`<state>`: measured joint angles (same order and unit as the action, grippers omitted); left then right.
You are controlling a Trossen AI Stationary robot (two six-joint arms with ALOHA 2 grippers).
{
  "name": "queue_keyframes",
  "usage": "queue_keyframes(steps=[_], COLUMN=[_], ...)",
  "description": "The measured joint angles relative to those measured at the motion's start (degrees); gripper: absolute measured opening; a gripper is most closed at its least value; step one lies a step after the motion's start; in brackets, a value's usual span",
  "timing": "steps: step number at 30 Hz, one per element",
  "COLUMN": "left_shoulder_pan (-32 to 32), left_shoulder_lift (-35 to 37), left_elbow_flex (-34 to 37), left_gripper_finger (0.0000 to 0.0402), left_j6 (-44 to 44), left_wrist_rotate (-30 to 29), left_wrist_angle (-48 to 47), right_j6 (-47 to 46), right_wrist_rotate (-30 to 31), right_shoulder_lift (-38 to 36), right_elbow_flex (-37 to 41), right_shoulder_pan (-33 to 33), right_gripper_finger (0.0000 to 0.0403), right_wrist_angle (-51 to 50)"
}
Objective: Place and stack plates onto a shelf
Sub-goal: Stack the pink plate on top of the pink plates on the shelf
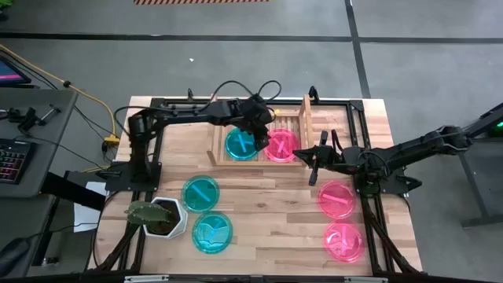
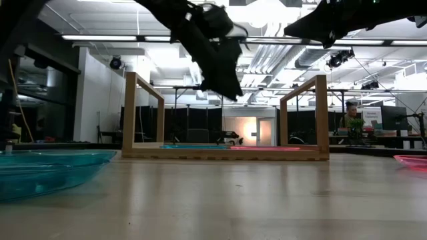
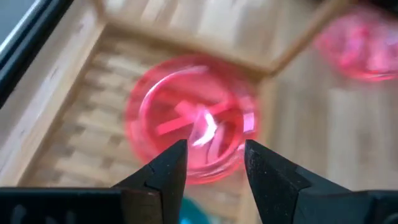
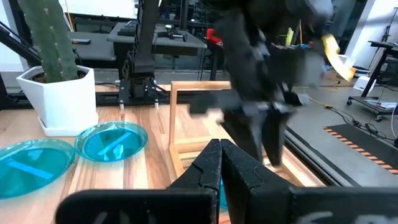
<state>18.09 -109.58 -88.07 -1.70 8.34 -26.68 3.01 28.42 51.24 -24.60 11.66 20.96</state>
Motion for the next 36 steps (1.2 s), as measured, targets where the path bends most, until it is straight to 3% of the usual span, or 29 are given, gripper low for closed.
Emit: queue_keyframes(steps=[5,12,18,25,36], left_shoulder_pan=[-1.57,-4.45,-8.00,-10.41,-11.82], left_shoulder_lift=[11.06,32.04,45.63,51.93,51.76], left_elbow_flex=[14.83,39.98,54.07,59.82,60.72], left_gripper_finger=[0.0141,0.0140,0.0140,0.0140,0.0140], left_j6=[-0.30,-4.46,-5.19,-4.60,-3.11], left_wrist_rotate=[0.87,0.23,-1.66,-4.83,-4.98], left_wrist_angle=[15.44,39.12,53.72,57.59,57.93], right_j6=[-0.62,-1.75,-2.79,-3.04,-5.61], right_wrist_rotate=[0.00,0.02,0.04,0.04,0.00], right_shoulder_lift=[0.02,0.02,0.02,0.02,0.02], right_elbow_flex=[0.00,0.00,0.00,0.00,0.00], right_shoulder_pan=[0.00,0.00,-0.02,-0.02,-0.02], right_gripper_finger=[0.0000,0.0000,0.0000,0.0000,0.0000], right_wrist_angle=[-1.39,-1.46,-1.46,-1.46,-1.38])
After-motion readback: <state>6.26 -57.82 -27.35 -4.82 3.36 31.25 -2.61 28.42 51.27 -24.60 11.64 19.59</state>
